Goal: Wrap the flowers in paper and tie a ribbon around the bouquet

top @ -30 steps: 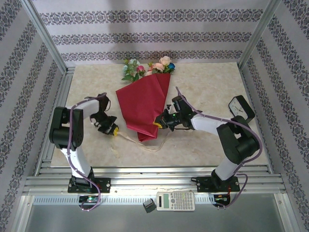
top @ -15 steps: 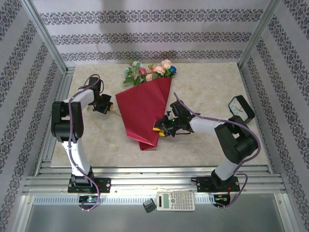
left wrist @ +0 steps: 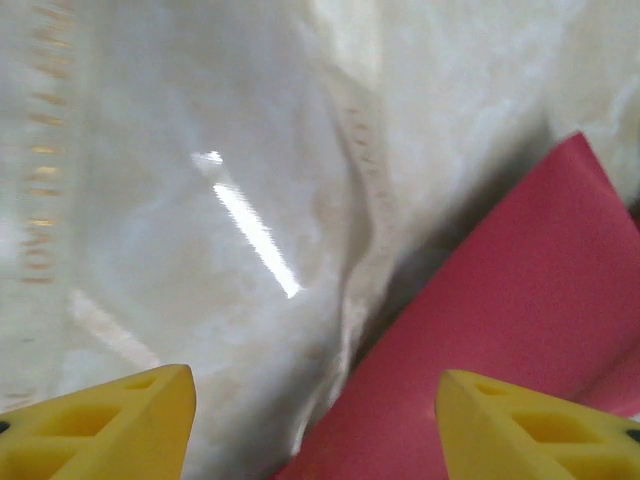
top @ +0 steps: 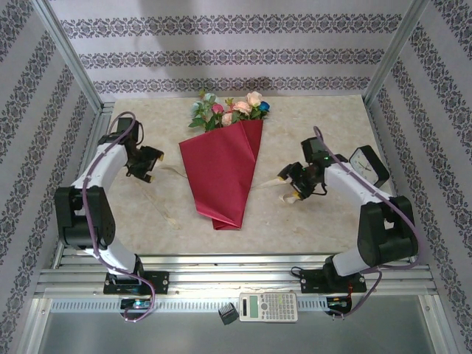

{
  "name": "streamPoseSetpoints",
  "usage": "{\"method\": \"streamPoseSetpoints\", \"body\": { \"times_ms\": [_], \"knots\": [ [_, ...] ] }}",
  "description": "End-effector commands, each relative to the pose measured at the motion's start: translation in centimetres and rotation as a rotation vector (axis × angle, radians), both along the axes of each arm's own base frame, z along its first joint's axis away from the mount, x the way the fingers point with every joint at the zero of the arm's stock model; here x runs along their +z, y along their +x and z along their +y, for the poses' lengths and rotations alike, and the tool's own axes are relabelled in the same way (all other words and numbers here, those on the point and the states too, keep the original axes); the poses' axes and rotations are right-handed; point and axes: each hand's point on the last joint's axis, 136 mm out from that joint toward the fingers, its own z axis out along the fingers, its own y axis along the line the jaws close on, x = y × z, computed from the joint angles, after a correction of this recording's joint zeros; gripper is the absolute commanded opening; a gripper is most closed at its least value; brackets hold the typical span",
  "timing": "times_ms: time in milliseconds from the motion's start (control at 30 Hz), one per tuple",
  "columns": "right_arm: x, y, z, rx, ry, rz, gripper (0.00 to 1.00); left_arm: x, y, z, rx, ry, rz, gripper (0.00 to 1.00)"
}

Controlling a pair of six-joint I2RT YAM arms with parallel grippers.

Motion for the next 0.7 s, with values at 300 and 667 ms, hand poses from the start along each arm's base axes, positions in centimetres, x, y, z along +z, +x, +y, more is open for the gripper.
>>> {"method": "streamPoseSetpoints", "body": {
  "times_ms": [300, 667],
  "knots": [
    [-0.6, 1.1, -3.4, -0.039, -0.082, 0.091, 0.65, -3.7, -3.9, 0.6, -0.078, -0.031, 0.17, 0.63],
    [-2.4, 4.2, 4.3, -0.393, 0.102, 0.165, 0.55, -4.4, -3.2, -0.6, -0.045, -0.067, 0.136, 0.56]
  ]
}}
